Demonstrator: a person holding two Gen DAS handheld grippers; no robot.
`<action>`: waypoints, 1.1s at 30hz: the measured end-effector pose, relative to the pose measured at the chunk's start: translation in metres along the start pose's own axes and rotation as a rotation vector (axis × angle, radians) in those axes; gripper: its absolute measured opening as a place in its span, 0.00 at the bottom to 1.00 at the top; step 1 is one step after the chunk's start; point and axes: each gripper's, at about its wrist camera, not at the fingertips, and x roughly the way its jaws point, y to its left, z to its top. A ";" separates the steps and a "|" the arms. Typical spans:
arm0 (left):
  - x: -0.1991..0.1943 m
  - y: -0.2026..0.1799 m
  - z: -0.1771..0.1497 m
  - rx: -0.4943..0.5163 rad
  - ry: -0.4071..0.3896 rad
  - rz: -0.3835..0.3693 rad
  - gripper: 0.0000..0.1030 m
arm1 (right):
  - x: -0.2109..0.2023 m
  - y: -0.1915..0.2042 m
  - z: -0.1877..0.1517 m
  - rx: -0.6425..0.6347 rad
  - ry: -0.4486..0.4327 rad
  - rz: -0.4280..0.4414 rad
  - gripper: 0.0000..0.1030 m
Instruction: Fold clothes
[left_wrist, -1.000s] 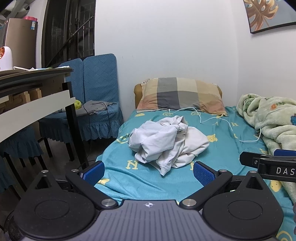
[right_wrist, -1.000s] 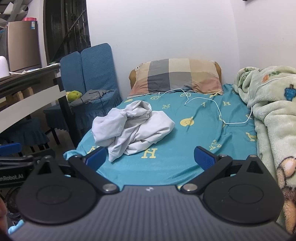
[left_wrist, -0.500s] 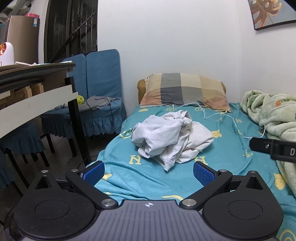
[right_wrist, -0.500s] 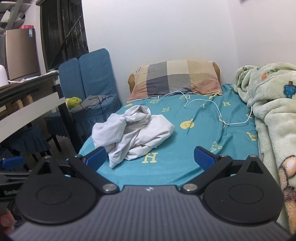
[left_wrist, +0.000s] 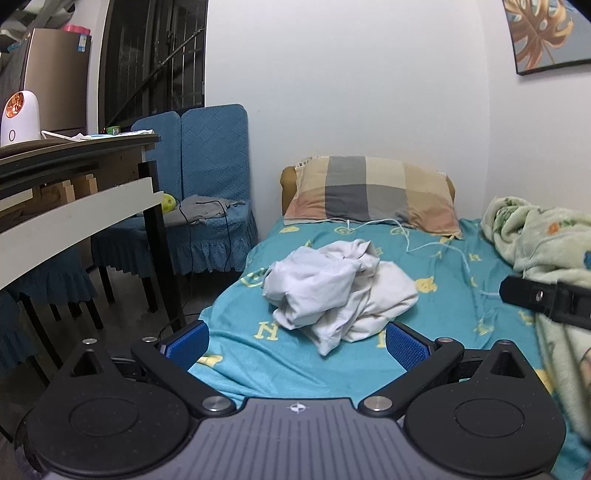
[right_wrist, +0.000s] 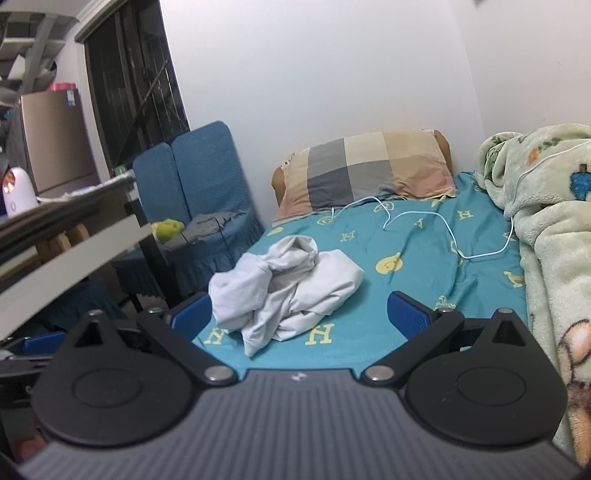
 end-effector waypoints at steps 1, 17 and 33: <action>-0.003 -0.003 0.006 -0.004 0.006 -0.001 1.00 | -0.004 -0.001 0.002 0.005 -0.002 -0.002 1.00; 0.069 -0.007 0.024 -0.061 0.105 -0.056 0.99 | 0.005 -0.023 0.008 0.043 0.007 -0.069 1.00; 0.276 0.003 -0.001 -0.049 0.140 -0.167 0.67 | 0.073 -0.037 -0.023 0.055 0.139 -0.103 1.00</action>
